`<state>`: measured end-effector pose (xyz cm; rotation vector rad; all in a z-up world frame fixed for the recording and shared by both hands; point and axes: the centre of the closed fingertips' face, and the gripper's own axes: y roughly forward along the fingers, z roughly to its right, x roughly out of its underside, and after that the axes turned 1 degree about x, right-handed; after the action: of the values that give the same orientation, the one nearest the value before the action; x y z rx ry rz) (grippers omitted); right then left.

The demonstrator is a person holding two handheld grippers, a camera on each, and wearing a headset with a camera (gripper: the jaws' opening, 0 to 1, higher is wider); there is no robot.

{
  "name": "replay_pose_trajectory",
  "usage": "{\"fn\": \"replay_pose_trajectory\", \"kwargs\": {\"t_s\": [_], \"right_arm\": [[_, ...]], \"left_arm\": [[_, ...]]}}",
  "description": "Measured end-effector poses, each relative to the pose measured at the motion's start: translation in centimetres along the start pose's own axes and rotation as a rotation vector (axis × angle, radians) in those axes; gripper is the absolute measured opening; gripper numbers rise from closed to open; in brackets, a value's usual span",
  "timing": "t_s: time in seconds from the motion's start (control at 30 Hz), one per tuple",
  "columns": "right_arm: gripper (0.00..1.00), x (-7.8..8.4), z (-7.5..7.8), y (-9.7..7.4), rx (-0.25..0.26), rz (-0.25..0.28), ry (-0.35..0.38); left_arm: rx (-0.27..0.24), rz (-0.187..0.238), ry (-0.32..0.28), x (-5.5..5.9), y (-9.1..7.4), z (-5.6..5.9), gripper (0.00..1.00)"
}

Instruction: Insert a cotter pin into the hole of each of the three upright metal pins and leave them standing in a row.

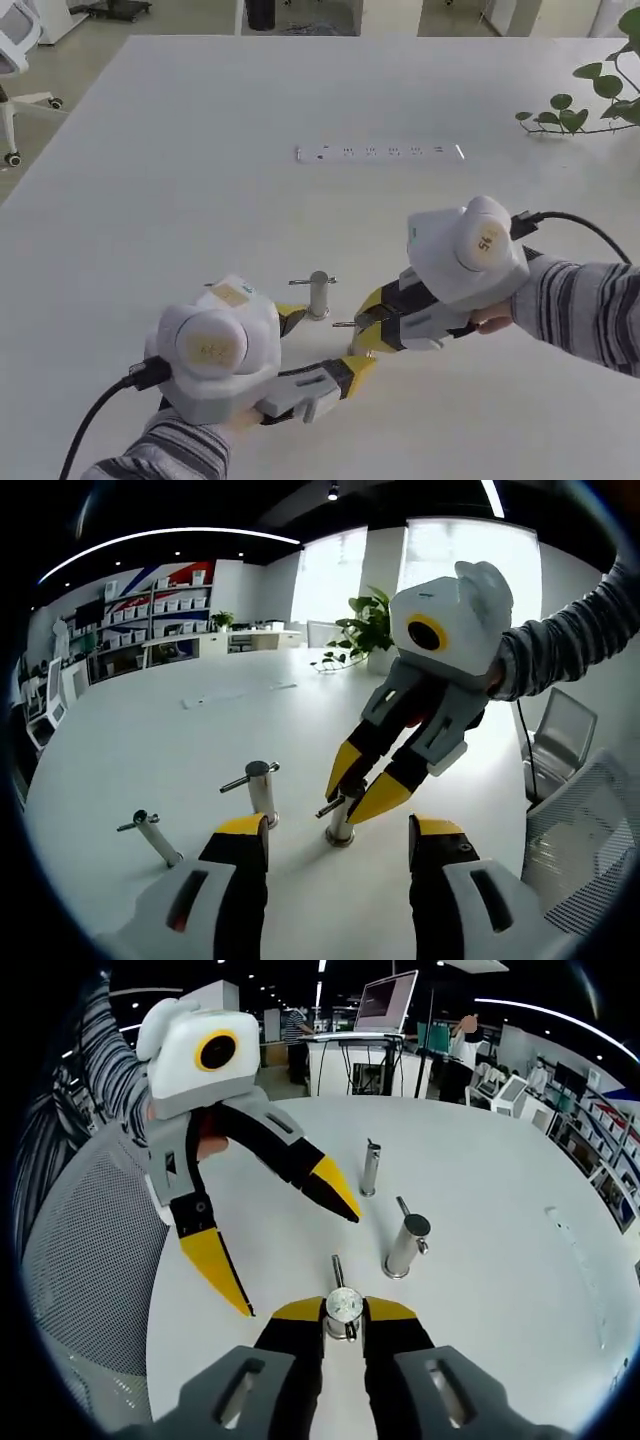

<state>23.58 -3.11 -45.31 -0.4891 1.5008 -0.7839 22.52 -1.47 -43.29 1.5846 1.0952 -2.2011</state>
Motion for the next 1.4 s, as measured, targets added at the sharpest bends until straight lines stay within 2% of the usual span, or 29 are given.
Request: {"fn": "replay_pose_trajectory", "kwargs": {"t_s": [0.07,0.37,0.5,0.7,0.83,1.03,1.17,1.23,1.4], "right_arm": [[0.09,0.0,0.0,0.0,-0.004,0.001,0.018],[0.08,0.2,0.3,-0.5,-0.017,0.003,0.015],[0.08,0.6,1.2,-0.9,-0.005,-0.013,0.005],[0.08,0.9,2.3,-1.5,0.01,-0.02,0.009],[0.08,1.4,3.2,-1.6,0.022,-0.04,0.001],[0.08,1.6,4.1,-1.9,0.038,-0.049,0.005],[0.08,1.8,4.8,-1.9,0.04,-0.053,0.005],[0.08,1.9,4.8,-1.9,0.041,-0.052,0.006],[0.08,1.8,5.2,-2.0,0.047,-0.049,0.012]], "left_arm": [[0.0,-0.003,0.01,0.1,-0.3,0.0,0.55],[0.006,-0.008,0.042,0.4,-2.0,-0.2,0.59],[-0.005,-0.002,0.054,0.2,-2.6,-0.5,0.61],[-0.017,-0.004,0.039,0.5,-3.4,-0.8,0.64],[-0.042,-0.003,0.045,0.4,-3.9,-1.3,0.67],[-0.068,-0.004,0.066,0.2,-4.6,-2.0,0.7],[-0.081,-0.005,0.051,0.4,-5.0,-2.6,0.7],[-0.093,-0.012,0.062,0.5,-5.2,-2.9,0.71],[-0.098,-0.011,0.058,0.5,-5.5,-3.1,0.71]]}}
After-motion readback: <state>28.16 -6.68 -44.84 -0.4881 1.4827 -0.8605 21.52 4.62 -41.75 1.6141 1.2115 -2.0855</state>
